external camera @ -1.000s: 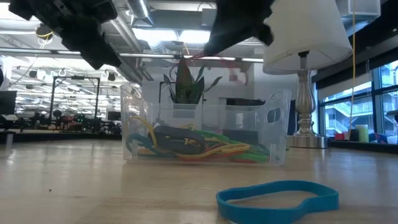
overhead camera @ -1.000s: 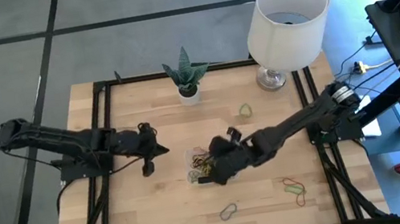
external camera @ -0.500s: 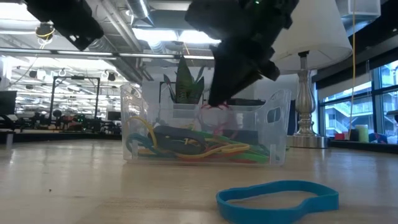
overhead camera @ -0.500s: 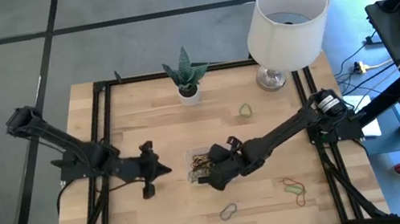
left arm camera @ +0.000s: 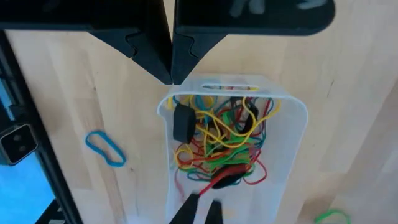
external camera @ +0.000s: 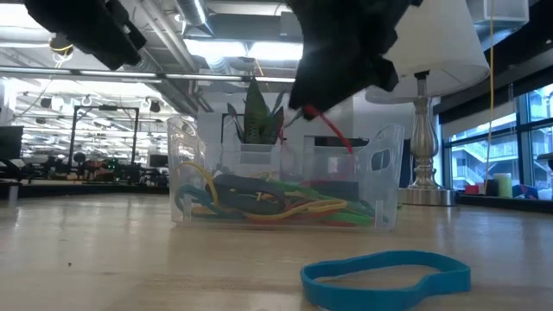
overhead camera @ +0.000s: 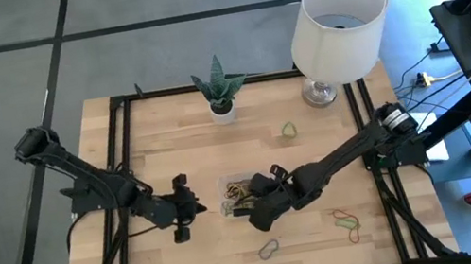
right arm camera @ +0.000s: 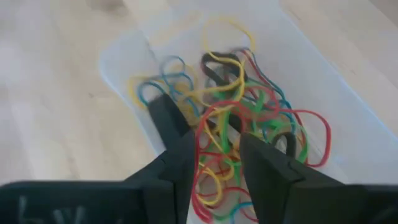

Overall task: Pick and place rubber bands into bin
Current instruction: Put the top red rubber band into the transparent bin

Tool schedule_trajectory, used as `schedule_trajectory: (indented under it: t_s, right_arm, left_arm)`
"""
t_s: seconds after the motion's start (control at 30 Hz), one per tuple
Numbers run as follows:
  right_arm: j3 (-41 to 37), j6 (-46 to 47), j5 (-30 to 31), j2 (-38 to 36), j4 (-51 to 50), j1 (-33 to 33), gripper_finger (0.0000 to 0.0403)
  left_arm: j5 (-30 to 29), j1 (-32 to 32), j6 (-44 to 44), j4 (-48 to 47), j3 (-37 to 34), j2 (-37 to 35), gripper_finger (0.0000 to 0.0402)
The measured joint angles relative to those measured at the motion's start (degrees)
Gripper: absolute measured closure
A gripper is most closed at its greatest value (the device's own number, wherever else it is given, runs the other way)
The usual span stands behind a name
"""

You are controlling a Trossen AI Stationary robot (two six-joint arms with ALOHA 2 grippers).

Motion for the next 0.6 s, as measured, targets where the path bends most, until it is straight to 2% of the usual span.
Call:
schedule_trajectory:
  t_s: [0.37, 0.43, 0.6]
  right_arm:
    - [0.0, -3.8, 0.2, -0.7, 1.3, 0.0, 0.0264]
    - [0.1, -3.9, 1.7, -0.8, 1.1, -0.2, 0.0264]
    - [0.1, -1.8, 4.1, -0.1, 1.1, -1.2, 0.0264]
  left_arm:
    - [0.0, 4.9, 9.5, -3.1, 0.0, 0.0, 0.0400]
    - [0.1, 6.2, 11.3, -3.0, 0.0, 0.0, 0.0400]
    - [0.6, 8.6, 10.9, -3.0, 0.0, 0.0, 0.0400]
